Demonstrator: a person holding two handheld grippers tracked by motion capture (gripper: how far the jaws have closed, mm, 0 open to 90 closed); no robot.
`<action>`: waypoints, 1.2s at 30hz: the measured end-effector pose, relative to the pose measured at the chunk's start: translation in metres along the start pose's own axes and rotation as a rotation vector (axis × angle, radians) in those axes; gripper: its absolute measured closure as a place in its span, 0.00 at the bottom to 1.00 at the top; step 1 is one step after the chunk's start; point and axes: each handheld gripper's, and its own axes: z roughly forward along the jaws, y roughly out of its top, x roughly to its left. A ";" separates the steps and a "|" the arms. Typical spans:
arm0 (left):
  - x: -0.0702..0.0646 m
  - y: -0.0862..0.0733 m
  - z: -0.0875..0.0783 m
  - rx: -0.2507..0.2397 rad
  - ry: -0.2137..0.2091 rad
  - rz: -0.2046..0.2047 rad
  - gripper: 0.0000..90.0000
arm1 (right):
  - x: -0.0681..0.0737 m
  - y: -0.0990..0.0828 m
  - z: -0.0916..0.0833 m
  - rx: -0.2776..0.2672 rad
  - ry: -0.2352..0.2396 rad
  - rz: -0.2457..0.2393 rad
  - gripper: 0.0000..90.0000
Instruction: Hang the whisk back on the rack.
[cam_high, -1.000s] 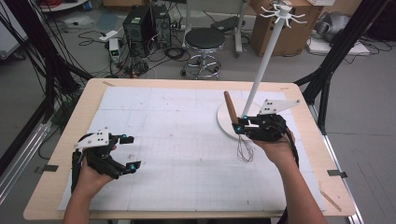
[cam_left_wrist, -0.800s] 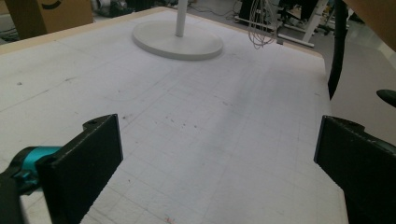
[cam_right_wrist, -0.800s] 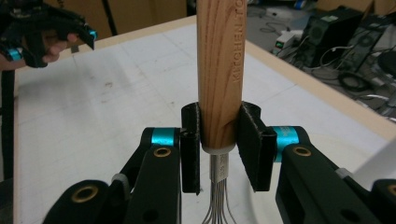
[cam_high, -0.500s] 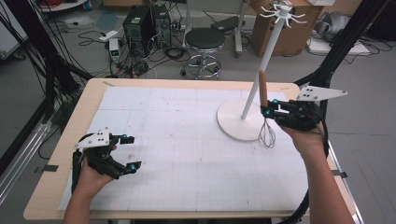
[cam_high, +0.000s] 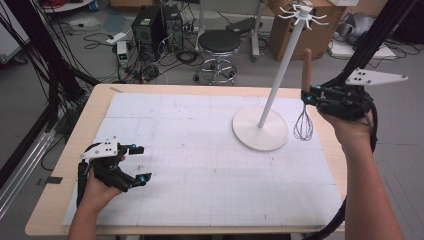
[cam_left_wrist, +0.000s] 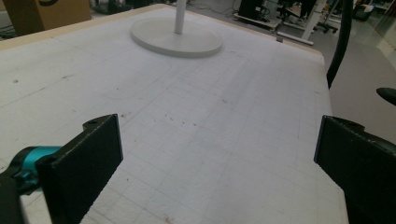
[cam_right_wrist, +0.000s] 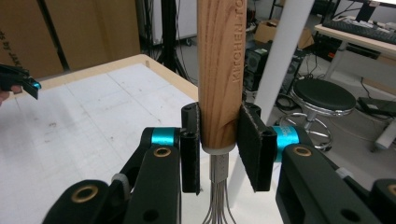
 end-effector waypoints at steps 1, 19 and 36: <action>0.000 0.000 0.000 0.001 0.000 0.001 0.02 | -0.005 0.006 -0.002 -0.001 -0.005 -0.002 0.79; 0.002 -0.001 0.001 0.005 -0.001 -0.003 0.02 | -0.047 0.046 -0.021 0.011 -0.161 0.061 0.79; 0.003 -0.001 -0.003 -0.011 -0.001 -0.006 0.02 | -0.052 0.048 -0.011 0.022 -0.210 0.070 0.79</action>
